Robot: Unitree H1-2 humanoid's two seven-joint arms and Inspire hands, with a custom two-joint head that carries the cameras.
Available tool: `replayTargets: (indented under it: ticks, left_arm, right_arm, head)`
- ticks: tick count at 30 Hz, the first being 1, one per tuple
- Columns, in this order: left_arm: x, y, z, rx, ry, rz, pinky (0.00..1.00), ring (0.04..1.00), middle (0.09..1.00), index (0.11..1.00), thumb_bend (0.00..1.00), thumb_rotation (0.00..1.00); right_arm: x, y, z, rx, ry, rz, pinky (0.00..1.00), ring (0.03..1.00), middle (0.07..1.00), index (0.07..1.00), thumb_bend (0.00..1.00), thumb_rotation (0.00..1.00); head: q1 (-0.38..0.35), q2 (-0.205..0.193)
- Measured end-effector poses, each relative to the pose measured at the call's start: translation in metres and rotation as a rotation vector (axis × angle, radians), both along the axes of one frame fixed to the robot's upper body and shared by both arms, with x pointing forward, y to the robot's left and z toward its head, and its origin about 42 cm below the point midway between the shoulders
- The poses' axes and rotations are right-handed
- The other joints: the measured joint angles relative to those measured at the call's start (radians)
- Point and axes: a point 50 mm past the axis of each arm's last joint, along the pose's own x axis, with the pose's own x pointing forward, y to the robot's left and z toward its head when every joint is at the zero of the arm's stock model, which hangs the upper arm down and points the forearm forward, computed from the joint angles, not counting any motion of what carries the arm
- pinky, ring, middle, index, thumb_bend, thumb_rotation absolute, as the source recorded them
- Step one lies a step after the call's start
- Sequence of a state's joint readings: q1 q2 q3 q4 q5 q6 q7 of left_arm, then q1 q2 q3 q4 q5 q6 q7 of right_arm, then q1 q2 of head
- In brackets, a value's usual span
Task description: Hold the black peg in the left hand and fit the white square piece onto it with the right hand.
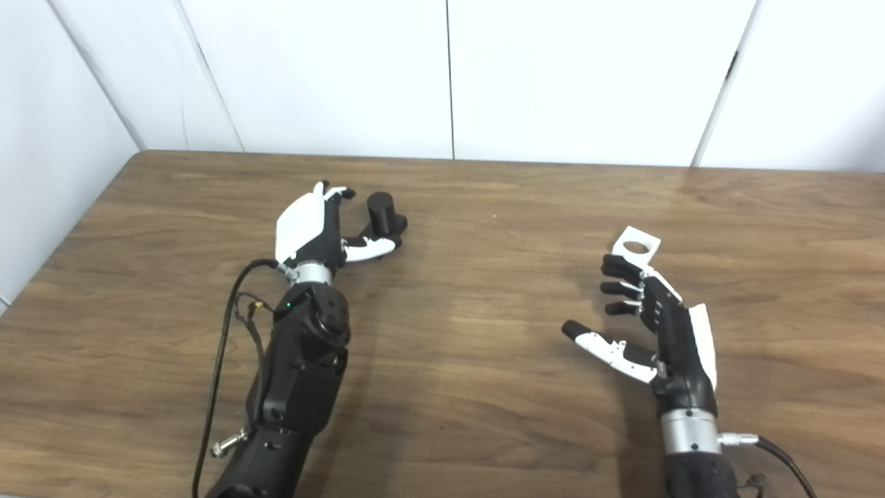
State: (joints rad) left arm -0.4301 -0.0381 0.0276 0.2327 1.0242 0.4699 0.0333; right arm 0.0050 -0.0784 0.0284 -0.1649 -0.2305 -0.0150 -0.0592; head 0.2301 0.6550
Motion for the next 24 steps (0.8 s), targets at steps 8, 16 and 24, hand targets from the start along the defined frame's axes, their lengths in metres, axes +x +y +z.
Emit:
replayTargets:
  ticks: [8,16,24]
  left_arm:
    - [0.010,-0.005,-0.004,0.054,0.002,-0.002,0.84,0.972,0.995,0.746,0.92,0.38]
    - [0.015,-0.012,-0.019,0.130,0.008,-0.008,0.88,0.984,0.994,0.730,0.90,0.43]
    - [0.021,-0.013,-0.022,0.199,-0.026,-0.014,0.91,0.970,0.966,0.626,0.83,0.38]
  right_arm:
    - [-0.001,0.001,-0.001,-0.028,-0.002,-0.012,0.58,0.689,0.743,0.739,0.67,0.21]
    - [-0.003,0.002,-0.003,-0.027,0.004,-0.014,0.57,0.685,0.745,0.734,0.67,0.22]
    - [-0.004,0.003,-0.002,-0.034,0.002,-0.017,0.57,0.684,0.748,0.729,0.65,0.25]
  head:
    - [-0.005,-0.002]
    - [-0.009,-0.002]
    - [-0.014,0.000]
